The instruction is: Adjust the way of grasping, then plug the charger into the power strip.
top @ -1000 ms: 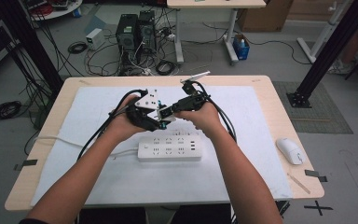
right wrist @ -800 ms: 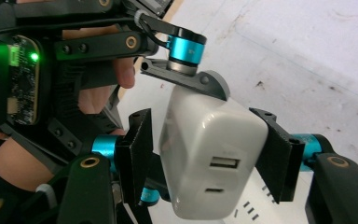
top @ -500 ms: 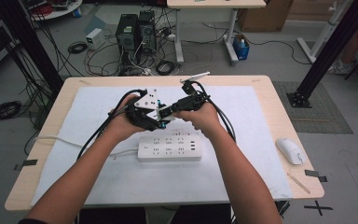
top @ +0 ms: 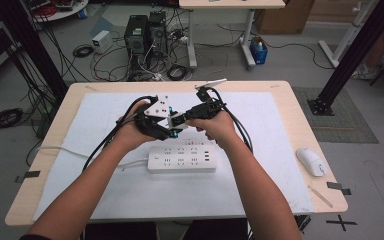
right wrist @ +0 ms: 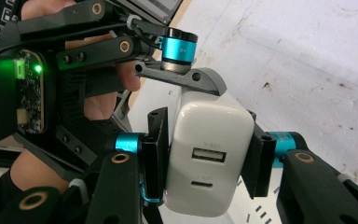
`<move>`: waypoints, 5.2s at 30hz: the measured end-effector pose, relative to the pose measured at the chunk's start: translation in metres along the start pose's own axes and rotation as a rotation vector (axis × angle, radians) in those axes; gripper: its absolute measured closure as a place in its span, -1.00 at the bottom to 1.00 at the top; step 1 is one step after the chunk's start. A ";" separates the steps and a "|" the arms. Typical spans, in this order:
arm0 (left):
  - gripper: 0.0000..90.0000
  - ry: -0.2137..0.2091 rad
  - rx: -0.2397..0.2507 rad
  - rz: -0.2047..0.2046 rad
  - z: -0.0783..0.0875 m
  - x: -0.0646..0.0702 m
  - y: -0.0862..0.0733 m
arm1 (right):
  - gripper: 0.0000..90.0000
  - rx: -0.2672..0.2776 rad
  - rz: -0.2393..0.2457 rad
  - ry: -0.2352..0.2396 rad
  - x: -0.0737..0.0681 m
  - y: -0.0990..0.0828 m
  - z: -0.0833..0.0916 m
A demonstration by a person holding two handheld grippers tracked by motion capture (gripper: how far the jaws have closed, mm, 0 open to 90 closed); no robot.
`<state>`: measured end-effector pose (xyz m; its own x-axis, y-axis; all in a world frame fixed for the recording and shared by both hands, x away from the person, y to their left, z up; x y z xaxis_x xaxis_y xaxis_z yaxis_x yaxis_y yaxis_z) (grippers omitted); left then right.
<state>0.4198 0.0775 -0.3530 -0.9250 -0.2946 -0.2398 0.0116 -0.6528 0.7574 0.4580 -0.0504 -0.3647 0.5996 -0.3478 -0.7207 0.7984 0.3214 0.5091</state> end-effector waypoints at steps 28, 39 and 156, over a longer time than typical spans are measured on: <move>-0.26 0.022 -0.039 0.089 0.006 -0.009 -0.005 | 0.39 0.022 -0.002 -0.052 0.005 0.000 0.012; -0.36 0.012 -0.076 0.184 0.012 -0.019 -0.013 | 0.39 0.025 0.053 -0.150 0.006 0.001 0.022; -0.86 -0.063 -0.586 0.274 0.058 -0.057 -0.071 | 0.39 -0.467 0.402 -0.521 -0.021 -0.013 0.063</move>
<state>0.4494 0.1816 -0.3581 -0.8794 -0.4747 -0.0361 0.4389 -0.8378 0.3248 0.4385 -0.1025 -0.3264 0.8764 -0.4563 -0.1539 0.4802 0.8040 0.3507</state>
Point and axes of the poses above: each handheld gripper's, and its own axes: z roughly backward along the jaws, y roughly out of its top, x roughly to its right, the point moved 5 cm from there along -z, roughly forward along the jaws, and after that the axes turned 4 degrees about z, right-handed, at the moved point
